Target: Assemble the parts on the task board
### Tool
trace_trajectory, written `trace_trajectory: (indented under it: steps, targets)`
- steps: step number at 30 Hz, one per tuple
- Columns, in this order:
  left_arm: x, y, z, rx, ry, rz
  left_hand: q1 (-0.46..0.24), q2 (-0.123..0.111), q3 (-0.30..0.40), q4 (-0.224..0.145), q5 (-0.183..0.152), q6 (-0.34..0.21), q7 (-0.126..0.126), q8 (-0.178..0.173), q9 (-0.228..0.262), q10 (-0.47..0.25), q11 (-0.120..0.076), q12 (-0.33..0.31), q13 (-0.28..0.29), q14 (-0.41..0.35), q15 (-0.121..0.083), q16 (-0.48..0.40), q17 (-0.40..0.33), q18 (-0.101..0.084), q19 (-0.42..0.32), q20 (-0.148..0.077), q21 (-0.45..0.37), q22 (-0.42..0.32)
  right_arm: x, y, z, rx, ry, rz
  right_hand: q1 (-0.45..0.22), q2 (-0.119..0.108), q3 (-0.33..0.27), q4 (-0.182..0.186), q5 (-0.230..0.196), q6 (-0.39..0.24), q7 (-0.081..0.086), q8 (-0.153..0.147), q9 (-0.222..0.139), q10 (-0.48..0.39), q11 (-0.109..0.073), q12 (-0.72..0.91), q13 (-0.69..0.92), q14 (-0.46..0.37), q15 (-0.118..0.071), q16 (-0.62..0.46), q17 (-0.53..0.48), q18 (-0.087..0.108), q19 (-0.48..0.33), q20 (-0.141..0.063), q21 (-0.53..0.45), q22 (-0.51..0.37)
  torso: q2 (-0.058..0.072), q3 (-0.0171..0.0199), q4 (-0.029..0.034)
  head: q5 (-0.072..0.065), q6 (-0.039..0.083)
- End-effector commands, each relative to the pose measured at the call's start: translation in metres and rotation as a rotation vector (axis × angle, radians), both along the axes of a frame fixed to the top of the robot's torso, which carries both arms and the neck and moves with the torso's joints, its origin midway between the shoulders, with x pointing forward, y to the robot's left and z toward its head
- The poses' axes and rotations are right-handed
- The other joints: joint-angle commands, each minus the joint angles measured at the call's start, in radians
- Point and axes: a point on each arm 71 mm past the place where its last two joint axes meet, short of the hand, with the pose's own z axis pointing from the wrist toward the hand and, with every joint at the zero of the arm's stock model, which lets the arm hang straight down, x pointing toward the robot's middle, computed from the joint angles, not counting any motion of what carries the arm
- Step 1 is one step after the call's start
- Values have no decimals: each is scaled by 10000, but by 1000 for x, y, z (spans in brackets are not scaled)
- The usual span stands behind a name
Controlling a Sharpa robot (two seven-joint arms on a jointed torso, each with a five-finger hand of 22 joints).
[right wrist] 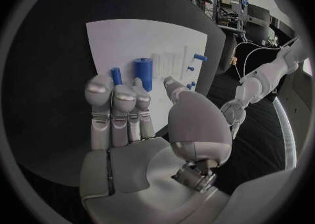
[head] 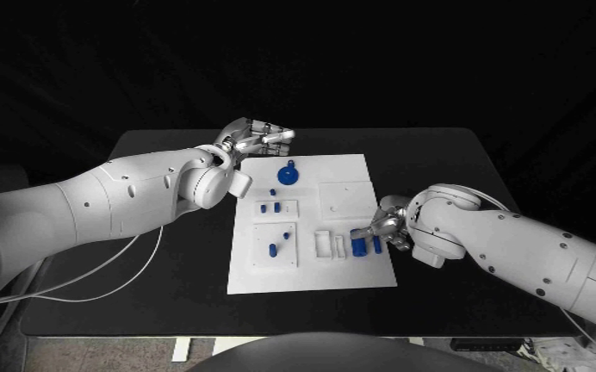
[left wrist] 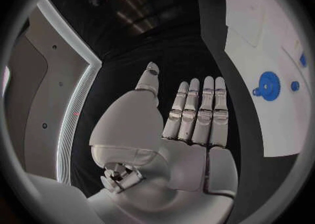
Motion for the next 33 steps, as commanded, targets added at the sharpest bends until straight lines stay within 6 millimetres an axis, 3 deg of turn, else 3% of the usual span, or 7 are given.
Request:
trace_trajectory:
  steps: [1, 10, 21, 28, 33]
  targets:
    - [-1, -2, 1, -240, -65, -97, 27, -69, 2, 53, -15, -44, 26, -23, 12, -61, 6, -14, -7, -103, 23, -55, -18, -136, -98, 12, 47, -18, 0, 3, -4, -322, -47, 362, 83, -45, -19, 16, -20, -78, 1, -32, -14, 17, 43, -31, 11, 48, 32, -23, 16, -39, 503, 39, 39, 934, 5, 7, -7, 11, -24]
    - [-2, -3, 1, -272, 5, -184, 36, -97, 13, 76, 35, -96, 79, -25, 10, -92, 25, -14, -7, -116, 28, -53, -17, -129, -116, 20, 57, -34, 0, 13, -12, -846, -492, 905, 115, -89, 20, -26, -20, -53, -6, -29, -24, 13, 37, -65, 42, 57, 28, -42, 65, -41, 499, 36, 70, 939, 15, 29, -23, 67, -59]
    - [-2, -4, 0, -291, 90, -276, 32, -81, 15, 91, 29, -114, 93, -27, 9, -92, 32, -14, -7, -116, 26, -52, -17, -135, -132, 21, 60, -37, -1, 31, -23, -890, -731, 1282, 171, -30, 226, -268, -16, -48, 1, -33, -32, 26, 42, -39, 129, 76, 30, -66, 158, -36, 495, 38, 157, 951, 27, 38, -7, 7, -87]
    - [-1, -4, -1, -283, 153, -282, 14, -108, 5, 111, 29, -148, 122, -26, 9, -97, 44, -13, -7, -125, 31, -53, -17, -136, -137, 21, 63, -37, -6, 42, -28, -854, -674, 1688, 258, 213, 274, -989, 27, -42, 18, -40, 25, 8, 63, 15, 157, 92, 64, -79, 181, -2, 484, 91, 203, 956, 23, 29, -25, -11, -150]
    - [-3, -7, -1, -411, 294, -362, 3, -102, 18, 141, 39, -182, 145, -30, 7, -98, 44, -14, -7, -113, 28, -51, -16, -135, -132, 20, 69, -36, -5, 42, -30, -1005, -911, 1754, 429, 377, 291, -1467, 77, -64, 37, -38, 35, -38, 71, -20, 85, 86, 70, -93, 157, 24, 476, 104, 214, 956, 22, 1, -6, -13, -147]
